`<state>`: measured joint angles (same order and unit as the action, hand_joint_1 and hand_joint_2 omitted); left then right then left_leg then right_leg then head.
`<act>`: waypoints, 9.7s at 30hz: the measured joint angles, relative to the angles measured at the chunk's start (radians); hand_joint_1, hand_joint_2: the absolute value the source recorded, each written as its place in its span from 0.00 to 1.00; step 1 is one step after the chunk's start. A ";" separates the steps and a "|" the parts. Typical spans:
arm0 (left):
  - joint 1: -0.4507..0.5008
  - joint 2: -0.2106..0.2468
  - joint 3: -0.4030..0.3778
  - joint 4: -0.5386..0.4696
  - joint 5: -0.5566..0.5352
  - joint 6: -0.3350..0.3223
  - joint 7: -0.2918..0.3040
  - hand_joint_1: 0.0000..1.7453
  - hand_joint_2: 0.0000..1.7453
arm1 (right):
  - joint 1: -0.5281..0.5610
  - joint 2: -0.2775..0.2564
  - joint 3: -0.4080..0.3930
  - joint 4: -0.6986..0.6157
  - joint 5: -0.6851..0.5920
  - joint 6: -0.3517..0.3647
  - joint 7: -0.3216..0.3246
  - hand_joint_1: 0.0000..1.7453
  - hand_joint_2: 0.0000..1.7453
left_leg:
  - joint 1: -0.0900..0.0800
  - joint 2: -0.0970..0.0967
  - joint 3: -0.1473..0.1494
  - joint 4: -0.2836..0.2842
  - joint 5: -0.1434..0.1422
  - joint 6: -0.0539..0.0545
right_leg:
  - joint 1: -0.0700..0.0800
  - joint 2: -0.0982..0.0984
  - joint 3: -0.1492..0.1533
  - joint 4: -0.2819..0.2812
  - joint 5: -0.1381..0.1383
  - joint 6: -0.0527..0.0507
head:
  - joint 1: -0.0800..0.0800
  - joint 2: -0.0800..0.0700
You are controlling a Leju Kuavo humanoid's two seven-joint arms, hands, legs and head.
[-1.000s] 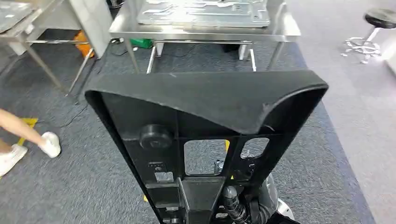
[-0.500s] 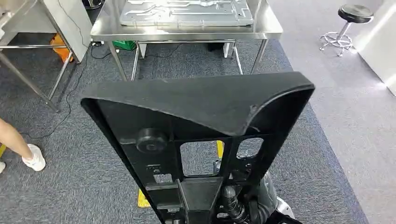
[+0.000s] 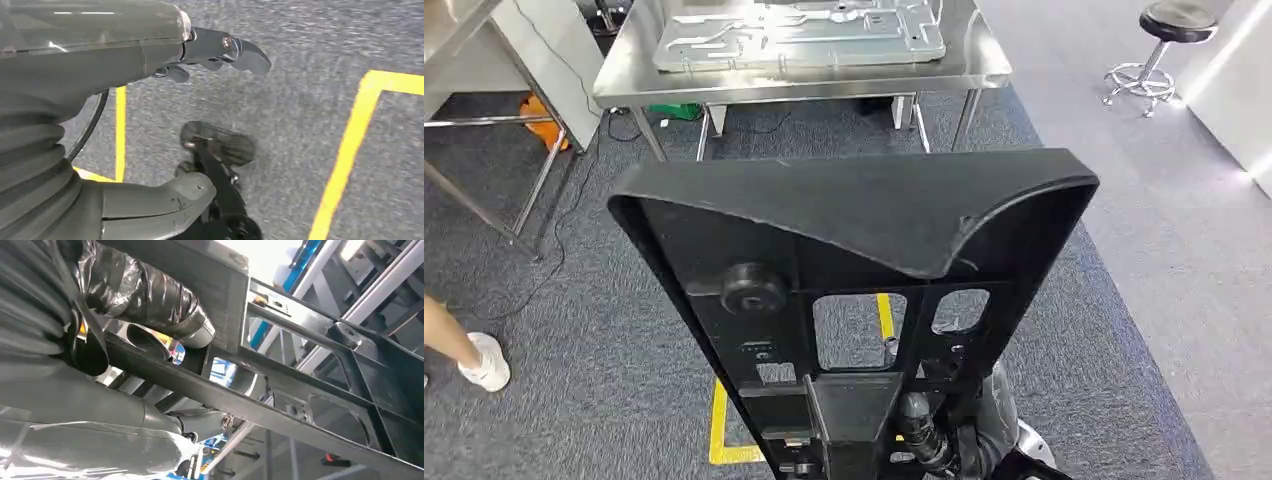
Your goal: Take the parts from the cabinet and place them on the table.
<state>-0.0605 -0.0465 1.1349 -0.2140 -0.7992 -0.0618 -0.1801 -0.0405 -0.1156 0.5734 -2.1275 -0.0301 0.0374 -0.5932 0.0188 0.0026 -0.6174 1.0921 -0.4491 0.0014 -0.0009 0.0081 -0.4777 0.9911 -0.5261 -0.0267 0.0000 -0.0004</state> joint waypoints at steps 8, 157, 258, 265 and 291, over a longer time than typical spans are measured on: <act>-0.002 0.006 0.001 0.000 0.000 0.000 -0.005 0.00 1.00 | 0.000 0.000 0.000 -0.001 0.006 -0.015 -0.001 1.00 1.00 | -0.005 -0.004 0.075 -0.109 -0.016 0.047 | -0.006 0.001 -0.019 0.095 -0.055 0.044 | 0.000 0.000; 0.002 0.033 0.050 0.000 -0.046 -0.010 -0.031 0.00 1.00 | 0.067 -0.065 -0.044 -0.081 0.068 -0.128 -0.085 1.00 1.00 | -0.011 -0.005 0.053 -0.088 -0.003 0.012 | -0.002 -0.001 0.003 -0.012 -0.003 0.021 | 0.002 0.000; -0.057 0.011 -0.006 0.002 -0.179 -0.167 -0.118 0.00 1.00 | -0.968 0.006 0.240 1.369 1.168 -0.141 0.256 1.00 1.00 | 0.003 -0.010 0.020 -0.094 0.020 0.031 | -0.021 -0.005 -0.263 0.303 -0.019 0.049 | 0.002 0.000; -0.060 0.010 -0.013 0.002 -0.185 -0.173 -0.126 0.00 1.00 | -1.029 0.083 0.377 1.471 1.175 -0.120 0.272 1.00 1.00 | 0.004 -0.010 0.037 -0.091 0.003 -0.010 | -0.009 -0.003 -0.151 0.040 0.094 0.030 | 0.001 0.000; -0.062 0.004 -0.030 0.002 -0.199 -0.173 -0.147 0.00 0.00 | -1.059 0.119 0.487 1.566 1.138 -0.131 0.293 0.00 0.00 | 0.004 -0.006 0.042 -0.094 0.008 0.021 | -0.017 -0.004 -0.166 0.106 0.089 0.045 | 0.002 0.000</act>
<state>-0.1227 -0.0427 1.1044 -0.2125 -0.9983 -0.2346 -0.3269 -1.0993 0.0034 1.0601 -0.5619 1.1078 -0.0939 -0.3002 0.0233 -0.0030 -0.5752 0.9980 -0.4414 0.0226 -0.0182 0.0040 -0.6436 1.0969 -0.4371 0.0188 0.0015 -0.0004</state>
